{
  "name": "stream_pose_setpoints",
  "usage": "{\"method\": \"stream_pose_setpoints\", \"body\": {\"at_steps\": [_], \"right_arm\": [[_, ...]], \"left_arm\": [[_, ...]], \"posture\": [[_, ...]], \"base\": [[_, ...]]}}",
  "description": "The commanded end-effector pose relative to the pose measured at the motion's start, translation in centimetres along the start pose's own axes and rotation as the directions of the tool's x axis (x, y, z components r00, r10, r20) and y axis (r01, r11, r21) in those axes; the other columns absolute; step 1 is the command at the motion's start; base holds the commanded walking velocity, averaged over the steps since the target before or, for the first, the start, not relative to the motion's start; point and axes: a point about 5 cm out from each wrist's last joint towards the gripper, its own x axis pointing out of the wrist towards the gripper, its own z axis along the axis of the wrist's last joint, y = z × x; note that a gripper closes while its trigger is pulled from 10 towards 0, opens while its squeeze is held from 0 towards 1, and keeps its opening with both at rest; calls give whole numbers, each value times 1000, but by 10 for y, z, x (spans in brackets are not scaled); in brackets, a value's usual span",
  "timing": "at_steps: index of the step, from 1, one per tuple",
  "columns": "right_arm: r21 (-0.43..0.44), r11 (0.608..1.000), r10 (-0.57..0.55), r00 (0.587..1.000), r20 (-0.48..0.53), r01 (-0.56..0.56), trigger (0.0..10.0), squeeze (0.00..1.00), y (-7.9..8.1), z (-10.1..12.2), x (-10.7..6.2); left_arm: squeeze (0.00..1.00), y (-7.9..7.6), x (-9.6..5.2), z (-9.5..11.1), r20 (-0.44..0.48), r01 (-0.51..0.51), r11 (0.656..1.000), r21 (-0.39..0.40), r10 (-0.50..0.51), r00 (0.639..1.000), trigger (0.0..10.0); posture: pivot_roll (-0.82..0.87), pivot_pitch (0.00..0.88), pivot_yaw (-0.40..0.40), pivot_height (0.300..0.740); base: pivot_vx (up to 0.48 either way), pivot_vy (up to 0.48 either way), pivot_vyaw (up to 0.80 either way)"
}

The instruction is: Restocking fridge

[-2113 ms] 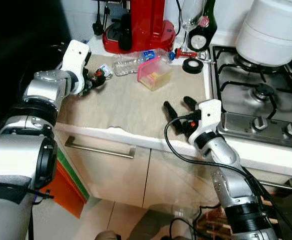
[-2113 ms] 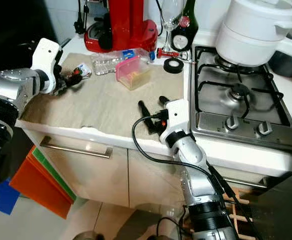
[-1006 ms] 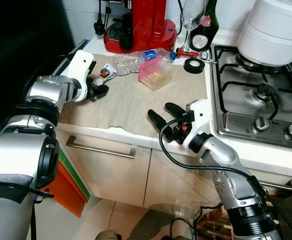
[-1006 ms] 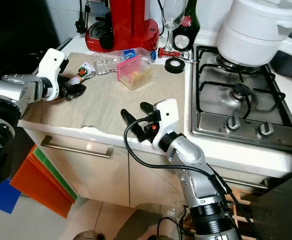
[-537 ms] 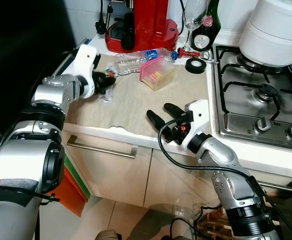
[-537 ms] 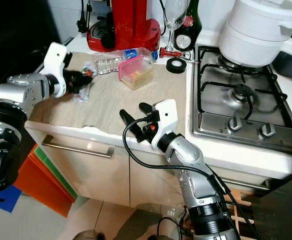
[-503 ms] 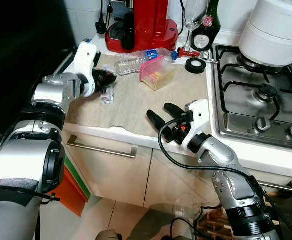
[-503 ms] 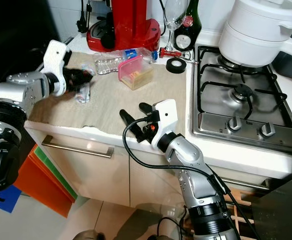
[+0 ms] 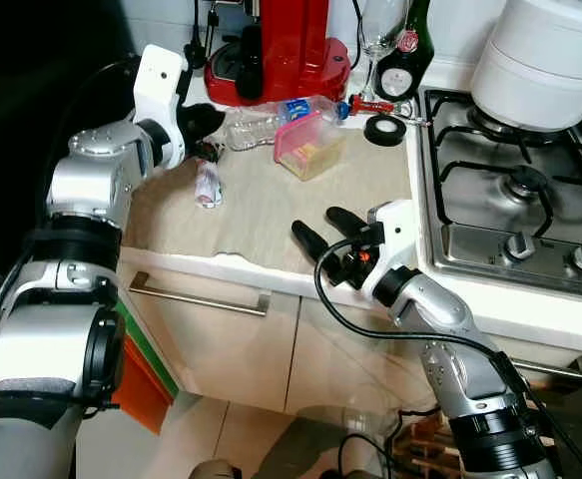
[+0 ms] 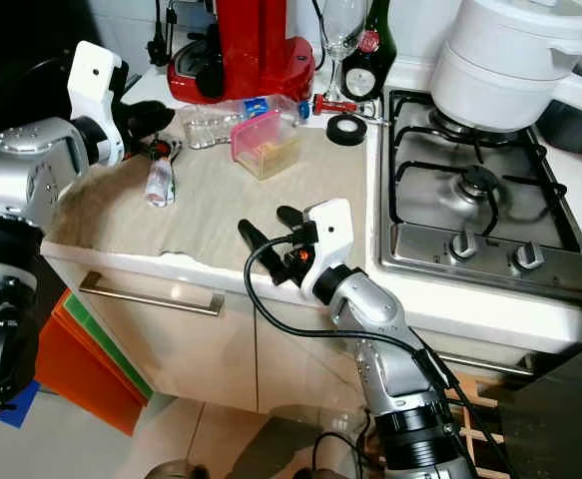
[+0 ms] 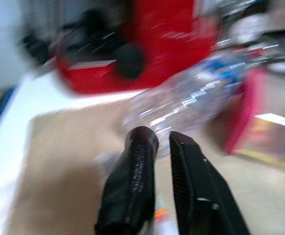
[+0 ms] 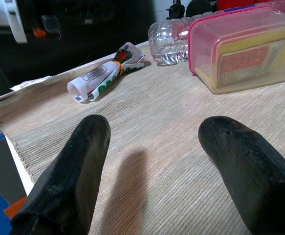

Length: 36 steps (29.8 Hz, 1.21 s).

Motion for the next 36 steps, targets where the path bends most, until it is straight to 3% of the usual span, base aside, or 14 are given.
{"method": "stream_pose_setpoints", "body": {"at_steps": [1,2,10,13,15,19,36], "right_arm": [[5,1000,-10,1000,-11,10,10000,0,-1,-3,-1],[5,1000,-10,1000,-11,10,10000,0,-1,-3,-1],[0,1000,-10,1000,-12,10,10000,0,0,-4,-1],[-3,1000,-18,1000,-7,18,10000,0,1,-3,-1],[0,1000,-23,1000,-8,23,10000,0,1,-5,-2],[1,1000,-23,1000,-8,23,10000,0,2,-5,-2],[-1,1000,-16,1000,-14,16,10000,0,2,-8,-2]], "left_arm": [[55,4,1,-10,-57,-73,997,-7,72,996,6667],[1000,3,2,-17,-84,-92,996,-21,90,992,10000],[1000,-2,6,-29,-106,-136,990,-33,132,986,10000],[1000,-9,9,-27,-57,-143,989,-46,140,988,10000],[1000,-21,12,-23,10,-137,990,-22,137,991,10000],[1000,-26,11,-17,55,-133,991,-10,133,990,10000],[1000,-25,6,-12,77,-166,984,65,160,984,10000]], "posture": [[-18,57,-30,740],[-19,58,-30,740],[-24,59,-24,740],[-25,61,-21,740],[-26,63,-21,740],[-26,64,-20,740],[-16,45,-18,740]], "base": [[0,0,0],[0,0,0],[0,0,0],[0,0,0],[0,0,0],[0,0,0],[0,0,0]]}}
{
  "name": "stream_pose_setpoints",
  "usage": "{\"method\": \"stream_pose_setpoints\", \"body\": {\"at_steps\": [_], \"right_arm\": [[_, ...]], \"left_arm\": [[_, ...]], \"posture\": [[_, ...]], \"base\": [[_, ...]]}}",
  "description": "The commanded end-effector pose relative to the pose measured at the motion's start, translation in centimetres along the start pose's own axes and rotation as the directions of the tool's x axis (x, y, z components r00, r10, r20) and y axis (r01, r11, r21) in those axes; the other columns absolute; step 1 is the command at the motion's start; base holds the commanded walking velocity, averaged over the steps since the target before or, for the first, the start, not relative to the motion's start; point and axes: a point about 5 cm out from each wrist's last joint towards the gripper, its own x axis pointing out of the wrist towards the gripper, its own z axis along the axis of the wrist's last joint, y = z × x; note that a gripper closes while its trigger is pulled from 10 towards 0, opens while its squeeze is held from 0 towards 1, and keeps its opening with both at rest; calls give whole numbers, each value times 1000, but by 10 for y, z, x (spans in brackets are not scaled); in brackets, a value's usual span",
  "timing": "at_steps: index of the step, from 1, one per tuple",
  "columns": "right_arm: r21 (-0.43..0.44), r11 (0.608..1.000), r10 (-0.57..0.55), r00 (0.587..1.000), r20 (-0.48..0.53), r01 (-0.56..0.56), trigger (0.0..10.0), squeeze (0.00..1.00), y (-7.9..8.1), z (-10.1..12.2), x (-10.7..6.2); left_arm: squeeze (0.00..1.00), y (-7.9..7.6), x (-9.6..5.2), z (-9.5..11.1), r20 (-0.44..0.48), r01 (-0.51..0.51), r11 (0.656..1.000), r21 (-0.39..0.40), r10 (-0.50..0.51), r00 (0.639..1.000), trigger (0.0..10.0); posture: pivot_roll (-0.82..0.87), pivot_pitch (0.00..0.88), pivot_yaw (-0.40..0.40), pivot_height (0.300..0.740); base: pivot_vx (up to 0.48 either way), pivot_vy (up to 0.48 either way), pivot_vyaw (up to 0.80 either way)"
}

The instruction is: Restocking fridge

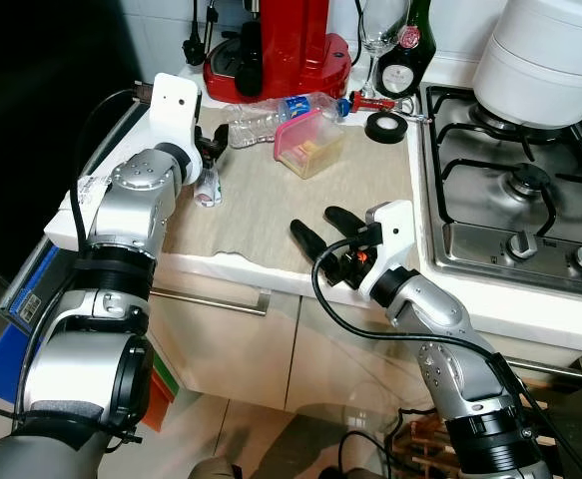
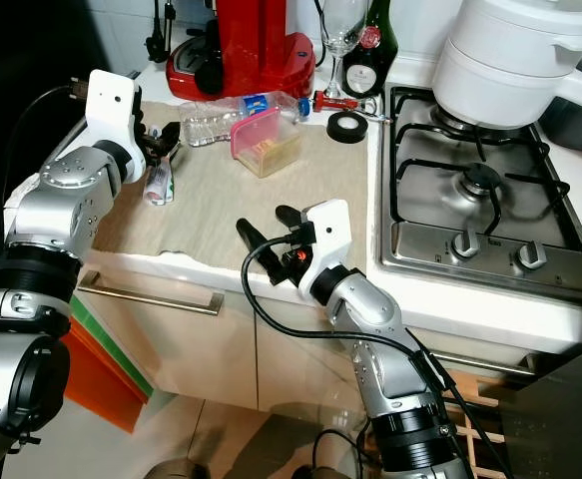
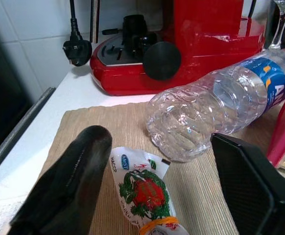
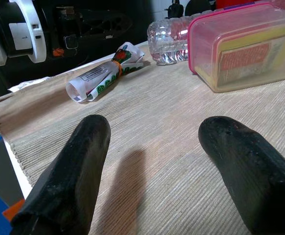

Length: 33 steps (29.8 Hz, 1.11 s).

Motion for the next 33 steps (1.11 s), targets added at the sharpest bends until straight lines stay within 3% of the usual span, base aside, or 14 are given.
{"method": "stream_pose_setpoints", "body": {"at_steps": [1,9,10,11,12,20,33], "right_arm": [[-1,1000,-9,1000,-25,9,10000,0,0,-7,-2],[-3,1000,-4,1000,-30,3,10000,0,0,-8,-3],[-3,1000,-2,1000,-31,2,10000,0,0,-8,-2],[-3,1000,-2,1000,-32,2,10000,0,0,-8,-2],[-3,1000,-1,999,-32,1,10000,0,0,-8,-2],[-2,1000,-1,999,-36,1,10000,0,1,-9,-2],[-2,1000,1,999,-36,-1,10000,0,1,-9,-1]], "left_arm": [[1000,1,-2,1,-17,4,999,34,-4,1000,10000],[1000,3,-4,1,-50,10,999,43,-8,999,10000],[878,4,-4,1,-75,20,998,57,-16,997,10000],[878,4,-4,1,-88,27,998,64,-21,996,10000],[0,5,-4,1,-91,27,998,65,-21,996,10000],[0,11,-2,-6,-182,1,999,-54,-11,983,10000],[0,15,1,-12,-253,0,997,-83,-21,967,10000]], "posture": [[-16,45,-18,740],[-12,40,-21,740],[-12,40,-21,740],[-12,40,-21,740],[-10,39,-21,740],[-13,44,-19,740],[-15,46,-20,740]], "base": [[0,0,0],[0,0,0],[0,0,0],[0,0,0],[0,0,0],[0,0,0],[0,0,0]]}}
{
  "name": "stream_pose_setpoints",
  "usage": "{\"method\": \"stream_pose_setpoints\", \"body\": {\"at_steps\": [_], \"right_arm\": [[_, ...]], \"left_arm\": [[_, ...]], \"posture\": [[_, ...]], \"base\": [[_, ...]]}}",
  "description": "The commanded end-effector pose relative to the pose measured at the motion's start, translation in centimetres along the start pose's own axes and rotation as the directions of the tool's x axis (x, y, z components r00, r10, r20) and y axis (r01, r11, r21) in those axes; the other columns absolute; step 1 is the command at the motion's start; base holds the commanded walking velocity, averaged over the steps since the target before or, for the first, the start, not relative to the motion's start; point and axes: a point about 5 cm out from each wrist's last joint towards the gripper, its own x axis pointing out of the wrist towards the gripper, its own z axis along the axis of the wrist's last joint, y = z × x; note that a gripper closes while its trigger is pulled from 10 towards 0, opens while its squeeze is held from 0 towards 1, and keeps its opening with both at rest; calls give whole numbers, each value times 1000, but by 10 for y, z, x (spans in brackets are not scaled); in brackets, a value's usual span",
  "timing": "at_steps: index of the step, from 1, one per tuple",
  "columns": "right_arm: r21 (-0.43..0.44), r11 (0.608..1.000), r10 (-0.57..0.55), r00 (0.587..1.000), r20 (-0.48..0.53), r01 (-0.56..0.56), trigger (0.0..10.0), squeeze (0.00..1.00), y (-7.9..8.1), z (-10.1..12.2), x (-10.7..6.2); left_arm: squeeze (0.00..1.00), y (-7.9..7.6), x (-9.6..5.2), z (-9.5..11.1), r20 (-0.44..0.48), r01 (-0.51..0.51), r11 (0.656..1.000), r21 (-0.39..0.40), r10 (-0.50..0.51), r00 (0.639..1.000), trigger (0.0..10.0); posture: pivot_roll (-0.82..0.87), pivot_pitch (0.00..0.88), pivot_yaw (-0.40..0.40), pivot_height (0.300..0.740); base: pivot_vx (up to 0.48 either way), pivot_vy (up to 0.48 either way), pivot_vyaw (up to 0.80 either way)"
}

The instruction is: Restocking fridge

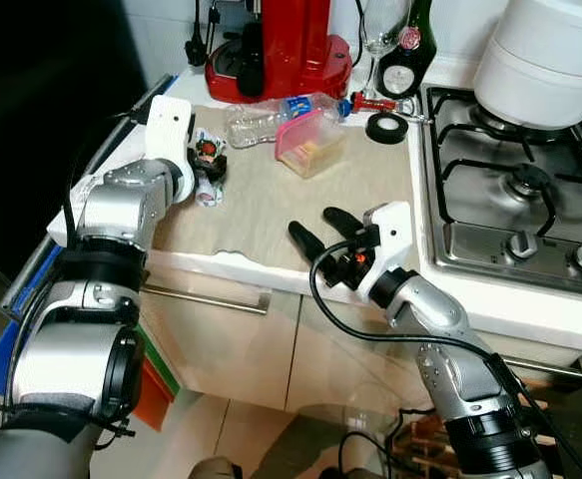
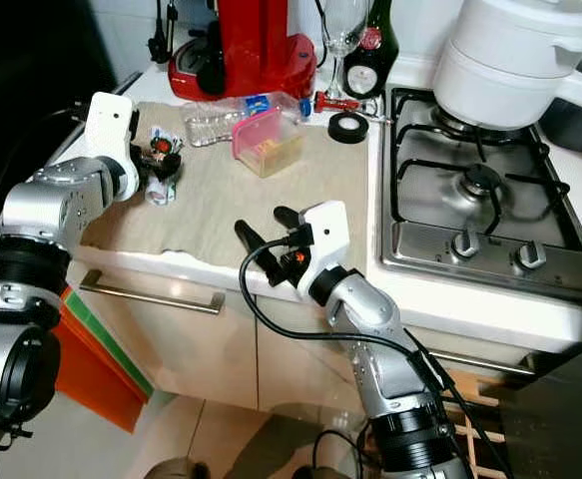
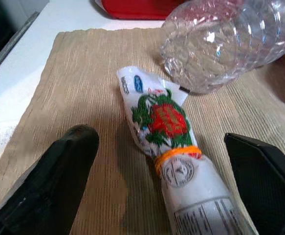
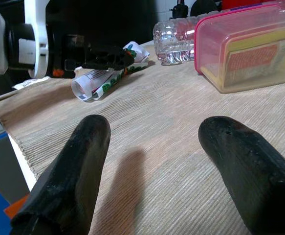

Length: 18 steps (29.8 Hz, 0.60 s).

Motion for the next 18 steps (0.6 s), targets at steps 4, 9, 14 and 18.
{"method": "stream_pose_setpoints", "body": {"at_steps": [4,9,14,18], "right_arm": [[6,1000,-8,999,-38,8,10000,0,-1,-8,-2],[7,1000,-5,999,-40,6,10000,0,0,-8,-1],[6,1000,-4,999,-41,4,10000,0,0,-8,-1],[6,1000,-6,999,-41,6,10000,0,0,-8,-1]], "left_arm": [[0,6,2,-2,-64,25,999,-38,-27,998,10000],[0,9,4,-7,-127,42,998,-52,-48,991,10000],[0,10,5,-10,-146,42,999,-31,-46,988,10000],[0,8,7,-16,-168,40,999,12,-38,985,10000]], "posture": [[-17,48,-18,740],[-17,50,-19,740],[-16,50,-19,740],[-18,51,-19,740]], "base": [[0,0,0],[0,0,0],[0,0,0],[0,0,0]]}}
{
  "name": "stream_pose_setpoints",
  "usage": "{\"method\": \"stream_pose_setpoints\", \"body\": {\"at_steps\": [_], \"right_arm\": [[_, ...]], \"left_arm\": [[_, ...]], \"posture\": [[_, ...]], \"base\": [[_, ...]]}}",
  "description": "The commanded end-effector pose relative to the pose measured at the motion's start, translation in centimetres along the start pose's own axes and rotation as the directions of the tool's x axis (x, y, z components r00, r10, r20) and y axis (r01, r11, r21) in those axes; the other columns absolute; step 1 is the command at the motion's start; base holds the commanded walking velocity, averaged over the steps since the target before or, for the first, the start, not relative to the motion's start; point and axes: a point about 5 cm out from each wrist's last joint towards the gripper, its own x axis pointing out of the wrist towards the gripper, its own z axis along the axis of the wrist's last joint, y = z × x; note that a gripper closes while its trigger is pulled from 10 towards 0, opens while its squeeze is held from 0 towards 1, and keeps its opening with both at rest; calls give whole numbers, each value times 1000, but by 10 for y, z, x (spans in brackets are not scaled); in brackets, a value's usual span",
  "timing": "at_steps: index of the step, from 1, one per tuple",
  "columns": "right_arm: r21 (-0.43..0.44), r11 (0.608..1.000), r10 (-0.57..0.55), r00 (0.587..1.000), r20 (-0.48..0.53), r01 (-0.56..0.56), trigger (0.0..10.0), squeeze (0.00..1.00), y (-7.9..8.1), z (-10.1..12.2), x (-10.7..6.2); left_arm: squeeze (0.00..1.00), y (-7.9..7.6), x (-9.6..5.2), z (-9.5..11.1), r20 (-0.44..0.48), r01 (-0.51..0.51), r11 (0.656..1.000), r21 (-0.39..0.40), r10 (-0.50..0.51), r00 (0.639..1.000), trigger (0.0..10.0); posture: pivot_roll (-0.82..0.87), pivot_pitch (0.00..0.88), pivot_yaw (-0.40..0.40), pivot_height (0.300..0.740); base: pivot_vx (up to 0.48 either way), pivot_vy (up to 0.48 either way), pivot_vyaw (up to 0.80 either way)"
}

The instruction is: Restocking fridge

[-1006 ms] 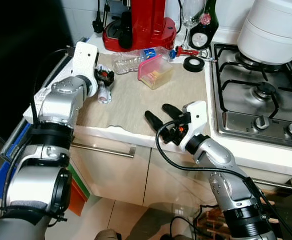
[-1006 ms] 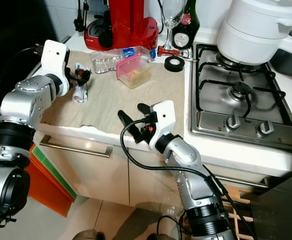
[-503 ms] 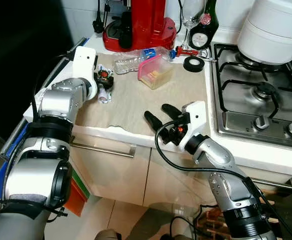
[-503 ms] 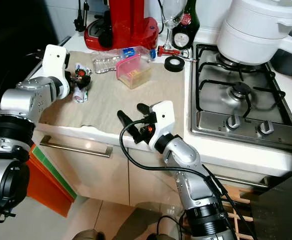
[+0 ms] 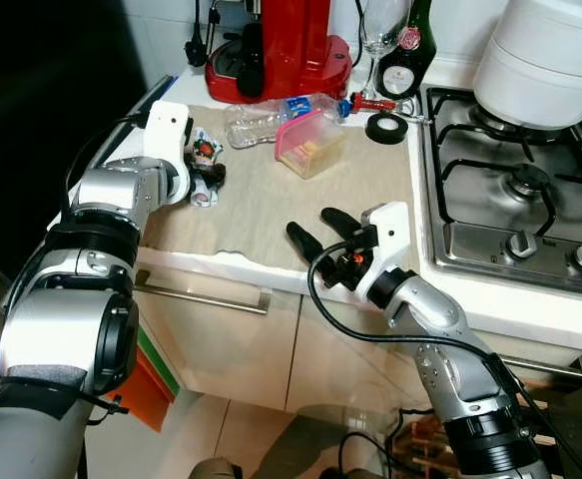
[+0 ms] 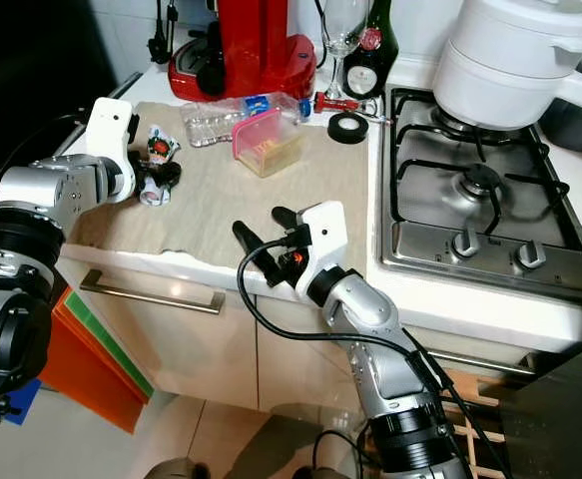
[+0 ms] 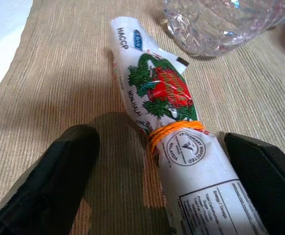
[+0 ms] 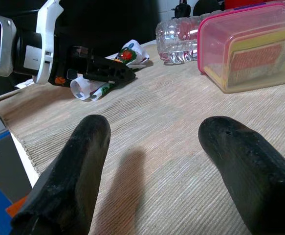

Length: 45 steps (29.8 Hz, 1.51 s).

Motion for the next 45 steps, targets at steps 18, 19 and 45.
{"method": "stream_pose_setpoints", "body": {"at_steps": [18,19,45], "right_arm": [[7,1000,-11,999,-43,11,10000,0,0,-9,-1],[7,1000,-11,999,-45,12,10000,0,0,-9,-2],[9,1000,-16,999,-49,17,10000,0,0,-11,-3]], "left_arm": [[20,-6,8,-23,-84,-2,1000,9,3,996,0],[8,-6,8,-23,-85,1,1000,3,0,996,0],[0,-8,10,-26,-78,16,1000,19,-15,997,0]], "posture": [[-19,58,-21,740],[-19,59,-22,740],[-21,59,-21,740]], "base": [[0,0,0],[0,0,0],[0,0,0]]}}
